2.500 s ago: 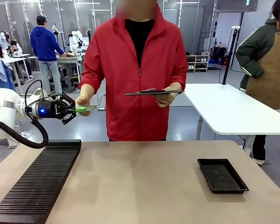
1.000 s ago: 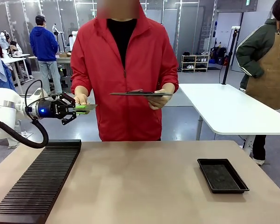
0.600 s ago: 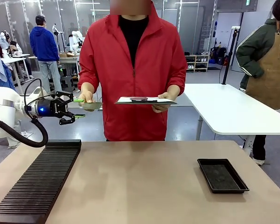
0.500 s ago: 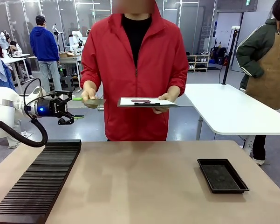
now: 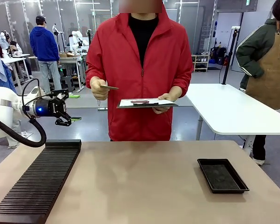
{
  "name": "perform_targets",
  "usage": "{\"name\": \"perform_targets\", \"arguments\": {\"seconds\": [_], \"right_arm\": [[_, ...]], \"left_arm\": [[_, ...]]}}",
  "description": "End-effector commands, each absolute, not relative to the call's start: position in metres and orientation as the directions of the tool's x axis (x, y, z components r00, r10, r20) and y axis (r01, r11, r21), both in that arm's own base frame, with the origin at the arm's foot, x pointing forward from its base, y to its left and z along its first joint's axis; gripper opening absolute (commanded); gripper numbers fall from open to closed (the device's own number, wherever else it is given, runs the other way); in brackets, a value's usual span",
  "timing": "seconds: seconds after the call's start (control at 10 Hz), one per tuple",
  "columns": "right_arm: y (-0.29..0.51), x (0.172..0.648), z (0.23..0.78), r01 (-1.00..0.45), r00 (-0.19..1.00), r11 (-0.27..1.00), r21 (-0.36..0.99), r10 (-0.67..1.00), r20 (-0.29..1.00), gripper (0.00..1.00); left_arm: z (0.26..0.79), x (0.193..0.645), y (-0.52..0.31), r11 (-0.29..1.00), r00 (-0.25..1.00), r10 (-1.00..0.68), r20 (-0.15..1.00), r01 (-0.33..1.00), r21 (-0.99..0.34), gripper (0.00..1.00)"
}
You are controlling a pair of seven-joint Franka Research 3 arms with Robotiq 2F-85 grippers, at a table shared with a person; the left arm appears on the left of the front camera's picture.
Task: Inspect the PCB.
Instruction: Release the Blank PCB you were holding, then pick up the Blank PCB that the human is holding.
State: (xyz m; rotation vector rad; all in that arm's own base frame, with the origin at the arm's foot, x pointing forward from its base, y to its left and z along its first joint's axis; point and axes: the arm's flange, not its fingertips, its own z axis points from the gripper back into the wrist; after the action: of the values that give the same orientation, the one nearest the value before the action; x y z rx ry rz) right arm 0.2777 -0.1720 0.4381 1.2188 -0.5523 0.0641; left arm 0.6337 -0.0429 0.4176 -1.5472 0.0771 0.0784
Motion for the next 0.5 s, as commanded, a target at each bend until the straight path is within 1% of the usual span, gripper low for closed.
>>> {"name": "perform_targets", "arguments": {"seconds": [0.0, 0.1, 0.4], "right_arm": [[-0.173, 0.277, 0.438, -0.349, 0.864, 0.36, 0.865, -0.234, 0.446, 1.0], [-0.173, 0.277, 0.438, -0.349, 0.864, 0.36, 0.865, -0.234, 0.446, 1.0], [-0.173, 0.277, 0.438, -0.349, 0.864, 0.36, 0.865, -0.234, 0.446, 1.0]], "left_arm": [[0.413, 0.622, -0.039, 0.0, 0.997, 0.027, -0.068, -0.068, -0.998, 1.0], [0.418, 0.634, -0.043, 0.022, 0.995, 0.002, -0.099, -0.099, -0.995, 1.0], [0.418, 0.634, -0.043, 0.022, 0.995, 0.002, -0.099, -0.099, -0.995, 1.0]]}}
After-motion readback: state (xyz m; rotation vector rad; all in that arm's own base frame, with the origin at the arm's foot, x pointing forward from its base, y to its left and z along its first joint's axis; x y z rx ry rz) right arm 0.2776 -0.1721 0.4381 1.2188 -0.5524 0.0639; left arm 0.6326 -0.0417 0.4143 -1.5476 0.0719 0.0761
